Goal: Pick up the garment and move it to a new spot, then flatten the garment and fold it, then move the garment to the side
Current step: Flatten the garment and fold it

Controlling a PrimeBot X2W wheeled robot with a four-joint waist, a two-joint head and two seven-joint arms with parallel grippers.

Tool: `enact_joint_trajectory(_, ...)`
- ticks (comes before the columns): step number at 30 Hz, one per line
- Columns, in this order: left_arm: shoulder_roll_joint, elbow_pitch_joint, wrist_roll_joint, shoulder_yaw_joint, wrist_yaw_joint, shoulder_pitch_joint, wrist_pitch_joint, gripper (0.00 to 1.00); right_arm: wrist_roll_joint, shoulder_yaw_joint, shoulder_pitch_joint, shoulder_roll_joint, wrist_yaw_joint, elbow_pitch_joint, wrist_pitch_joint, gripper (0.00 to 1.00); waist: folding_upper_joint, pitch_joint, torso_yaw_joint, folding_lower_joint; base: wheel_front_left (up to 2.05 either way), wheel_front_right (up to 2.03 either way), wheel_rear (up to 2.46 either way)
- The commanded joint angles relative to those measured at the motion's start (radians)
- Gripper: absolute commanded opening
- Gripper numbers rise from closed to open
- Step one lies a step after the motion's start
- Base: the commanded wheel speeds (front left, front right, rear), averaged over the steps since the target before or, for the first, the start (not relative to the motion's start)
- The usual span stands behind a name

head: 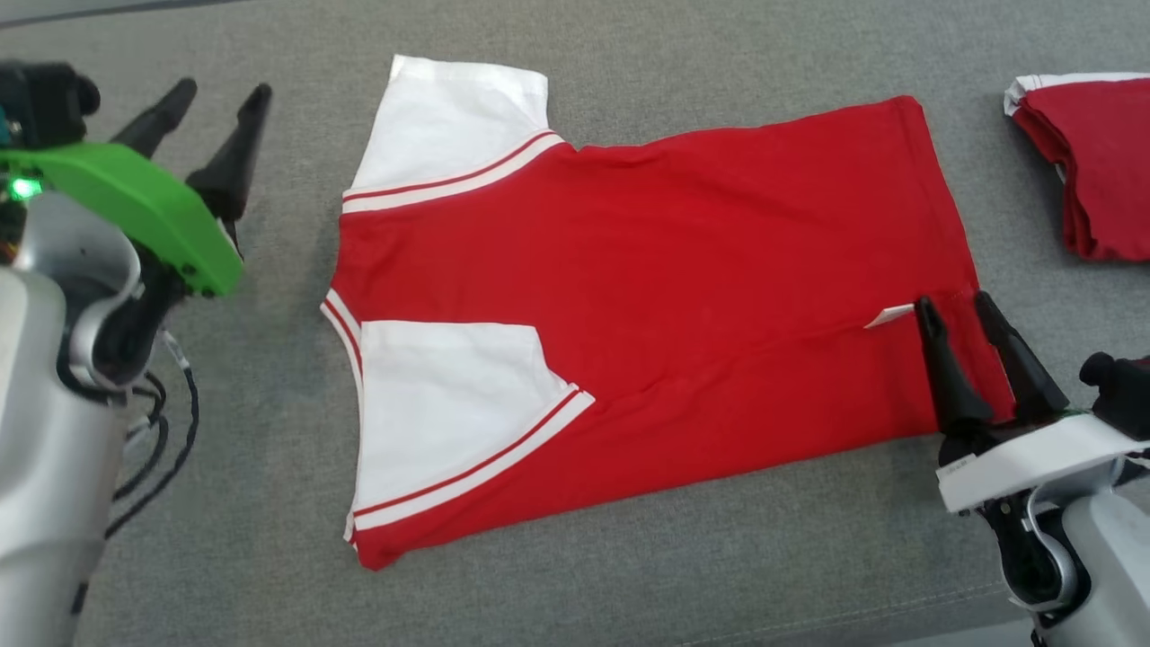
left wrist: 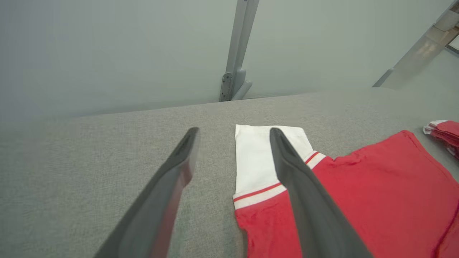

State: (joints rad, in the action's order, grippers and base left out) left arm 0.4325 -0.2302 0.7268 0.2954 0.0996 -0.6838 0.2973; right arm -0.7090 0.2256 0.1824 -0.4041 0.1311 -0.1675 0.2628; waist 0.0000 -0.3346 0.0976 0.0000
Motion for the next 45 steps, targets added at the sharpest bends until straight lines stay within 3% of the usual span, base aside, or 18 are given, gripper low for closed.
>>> enact_joint_trajectory(1,0.006,-0.055,0.014,0.013,0.014,-0.082,0.034,1.0,-0.001,0.012,0.034,0.01,-0.001,0.005,0.002,1.0,0.0,-0.07,0.059,0.0,0.0,0.0,0.0)
enact_joint_trajectory(10,0.058,-0.309,0.034,0.138,0.032,-0.418,0.205,1.0,0.011,0.03,0.123,0.064,-0.001,-0.004,0.002,1.0,0.0,-0.176,0.161,0.0,0.0,0.0,0.0)
enact_joint_trajectory(20,0.098,-0.43,0.066,0.287,0.032,-0.54,0.34,1.0,0.011,0.03,0.137,0.095,-0.001,-0.003,0.002,1.0,0.0,-0.214,0.23,0.0,0.0,0.0,0.0)
enact_joint_trajectory(31,0.133,-0.528,0.036,0.404,0.032,-0.605,0.333,1.0,0.016,0.038,0.146,0.103,-0.001,0.0,0.002,1.0,0.0,-0.221,0.268,0.0,0.0,0.0,0.0)
enact_joint_trajectory(43,0.099,-0.657,0.017,0.437,0.03,-0.647,0.297,1.0,0.019,0.047,0.153,0.099,-0.001,0.003,0.002,1.0,0.0,-0.231,0.288,0.0,0.0,0.0,0.0)
enact_joint_trajectory(44,0.096,-0.674,0.021,0.442,0.03,-0.649,0.299,0.95,0.02,0.047,0.155,0.099,-0.001,0.003,0.002,1.0,0.0,-0.233,0.29,0.0,0.0,0.0,0.0)
enact_joint_trajectory(45,0.095,-0.683,0.025,0.445,0.03,-0.648,0.305,0.81,0.02,0.047,0.154,0.099,-0.001,0.004,0.002,1.0,0.0,-0.233,0.291,0.0,0.0,0.0,0.0)
